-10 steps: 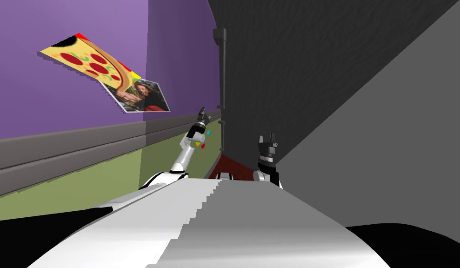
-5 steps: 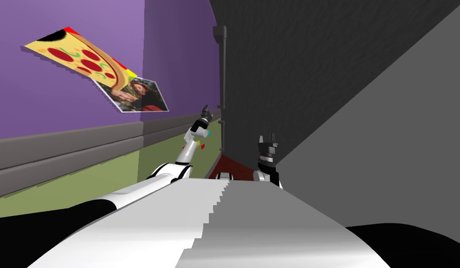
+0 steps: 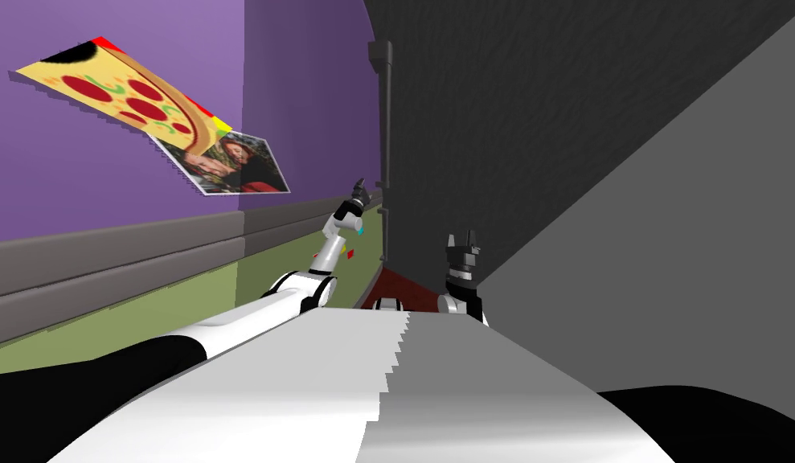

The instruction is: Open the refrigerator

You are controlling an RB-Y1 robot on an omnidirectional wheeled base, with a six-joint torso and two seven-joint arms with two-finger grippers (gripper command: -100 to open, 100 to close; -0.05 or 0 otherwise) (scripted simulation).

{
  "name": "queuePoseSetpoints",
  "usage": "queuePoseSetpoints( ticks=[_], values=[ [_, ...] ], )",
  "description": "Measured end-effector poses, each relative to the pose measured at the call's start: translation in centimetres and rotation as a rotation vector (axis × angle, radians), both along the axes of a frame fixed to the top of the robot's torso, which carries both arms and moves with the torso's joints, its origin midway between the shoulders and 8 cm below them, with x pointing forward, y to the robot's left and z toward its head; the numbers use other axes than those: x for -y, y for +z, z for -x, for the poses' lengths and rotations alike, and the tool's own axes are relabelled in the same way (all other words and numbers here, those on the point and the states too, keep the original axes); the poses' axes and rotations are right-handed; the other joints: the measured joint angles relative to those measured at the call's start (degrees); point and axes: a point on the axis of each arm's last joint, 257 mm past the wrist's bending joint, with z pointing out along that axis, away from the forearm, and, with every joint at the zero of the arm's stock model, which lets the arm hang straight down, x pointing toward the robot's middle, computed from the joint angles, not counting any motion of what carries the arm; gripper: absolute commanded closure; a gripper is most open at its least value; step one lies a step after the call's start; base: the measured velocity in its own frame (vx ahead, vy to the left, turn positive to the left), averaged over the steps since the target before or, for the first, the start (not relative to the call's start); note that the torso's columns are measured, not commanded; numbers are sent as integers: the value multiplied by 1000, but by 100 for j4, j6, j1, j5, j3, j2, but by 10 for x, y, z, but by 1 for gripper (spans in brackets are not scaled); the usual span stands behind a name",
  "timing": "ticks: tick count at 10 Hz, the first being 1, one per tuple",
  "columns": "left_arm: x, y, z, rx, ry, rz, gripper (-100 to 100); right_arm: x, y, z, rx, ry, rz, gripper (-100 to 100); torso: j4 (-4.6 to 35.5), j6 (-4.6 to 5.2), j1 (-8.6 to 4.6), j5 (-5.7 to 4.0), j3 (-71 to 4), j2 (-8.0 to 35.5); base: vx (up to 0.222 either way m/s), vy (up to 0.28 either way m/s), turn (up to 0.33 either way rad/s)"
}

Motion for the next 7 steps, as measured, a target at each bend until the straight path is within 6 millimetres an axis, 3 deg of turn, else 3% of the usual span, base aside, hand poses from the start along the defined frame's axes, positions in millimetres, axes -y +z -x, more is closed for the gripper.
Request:
queuePoseSetpoints(
  ticks=[7],
  values=[
    [24, 11, -35, -87, -11, -16, -100, 0, 0, 0, 0, 0, 0, 0, 4, 13, -14, -7, 10, 10, 20, 6, 2]
  ],
)
